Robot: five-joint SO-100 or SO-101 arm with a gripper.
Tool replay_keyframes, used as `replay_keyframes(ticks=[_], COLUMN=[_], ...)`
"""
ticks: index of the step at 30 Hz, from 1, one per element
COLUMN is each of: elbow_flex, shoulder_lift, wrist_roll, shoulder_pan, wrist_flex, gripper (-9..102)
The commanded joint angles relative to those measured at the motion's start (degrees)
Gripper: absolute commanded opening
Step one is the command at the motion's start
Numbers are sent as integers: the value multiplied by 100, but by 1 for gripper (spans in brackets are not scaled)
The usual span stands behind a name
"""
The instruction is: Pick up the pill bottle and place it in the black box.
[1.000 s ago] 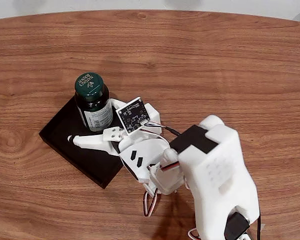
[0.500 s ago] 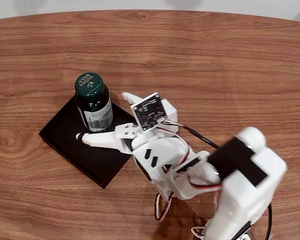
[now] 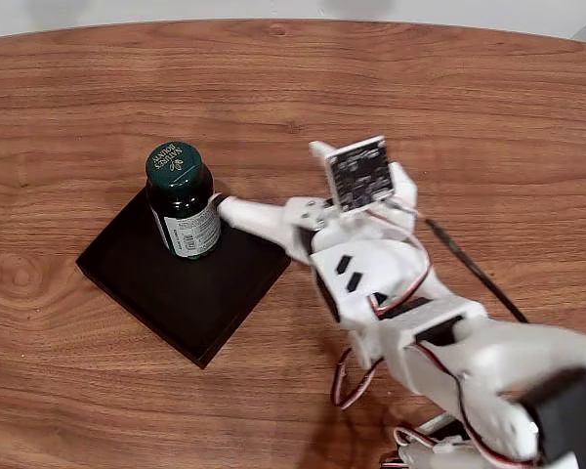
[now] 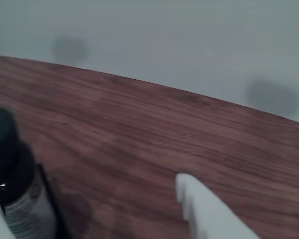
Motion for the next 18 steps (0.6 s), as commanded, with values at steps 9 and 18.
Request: replay_keyframes(ticks=[9, 18], elbow_flex=[606, 1116], shoulder_lift=[2795, 5133], wrist_roll=[-281, -334], shoulder_pan=[984, 1521], wrist_flex=[2382, 5405], gripper=[27, 23])
